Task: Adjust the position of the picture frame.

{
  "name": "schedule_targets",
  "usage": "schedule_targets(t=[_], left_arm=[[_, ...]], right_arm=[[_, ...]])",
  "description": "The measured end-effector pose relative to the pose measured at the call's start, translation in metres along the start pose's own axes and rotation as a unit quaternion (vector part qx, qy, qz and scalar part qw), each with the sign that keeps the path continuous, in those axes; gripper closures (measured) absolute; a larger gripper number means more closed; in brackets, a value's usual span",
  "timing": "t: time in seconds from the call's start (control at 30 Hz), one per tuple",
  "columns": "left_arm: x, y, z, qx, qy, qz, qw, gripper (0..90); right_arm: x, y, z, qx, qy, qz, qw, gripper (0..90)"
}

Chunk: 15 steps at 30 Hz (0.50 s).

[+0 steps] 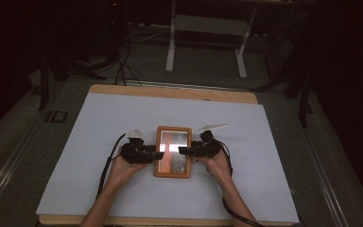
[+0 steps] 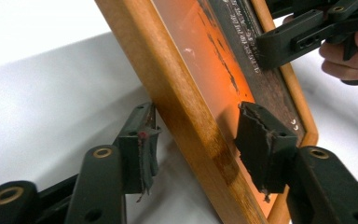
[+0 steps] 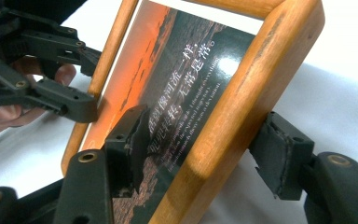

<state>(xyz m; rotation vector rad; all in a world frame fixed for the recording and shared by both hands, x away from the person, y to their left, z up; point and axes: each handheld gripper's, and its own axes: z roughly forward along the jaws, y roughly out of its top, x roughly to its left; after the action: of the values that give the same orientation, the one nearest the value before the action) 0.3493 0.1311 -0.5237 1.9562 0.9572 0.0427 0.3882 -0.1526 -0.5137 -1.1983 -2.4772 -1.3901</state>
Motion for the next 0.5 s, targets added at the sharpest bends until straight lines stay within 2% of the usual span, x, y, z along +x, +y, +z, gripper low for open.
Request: schedule_targets(t=[0.13,0.23,0.3,0.5], left_arm=[[0.0025,-0.0005,0.0025,0.012,0.001,-0.018,0.9998,46.1],[0.0058,-0.0021,0.0060,0.024,-0.003,-0.028,0.9993,42.8],[0.0070,-0.0023,0.0082,0.026,-0.004,-0.031,0.9992,41.5],[0.0051,-0.0003,0.0097,0.027,0.003,-0.023,0.9994,38.9]], right_arm=[[0.0000,0.0006,0.0024,0.006,-0.015,0.004,0.9999,38.6],[0.0008,-0.0001,0.0027,0.014,-0.037,-0.007,0.9992,40.0],[-0.0009,-0.0017,0.0046,0.022,-0.035,-0.001,0.9992,39.2],[-0.0036,-0.0052,0.0040,0.017,-0.027,0.005,0.9995,40.4]])
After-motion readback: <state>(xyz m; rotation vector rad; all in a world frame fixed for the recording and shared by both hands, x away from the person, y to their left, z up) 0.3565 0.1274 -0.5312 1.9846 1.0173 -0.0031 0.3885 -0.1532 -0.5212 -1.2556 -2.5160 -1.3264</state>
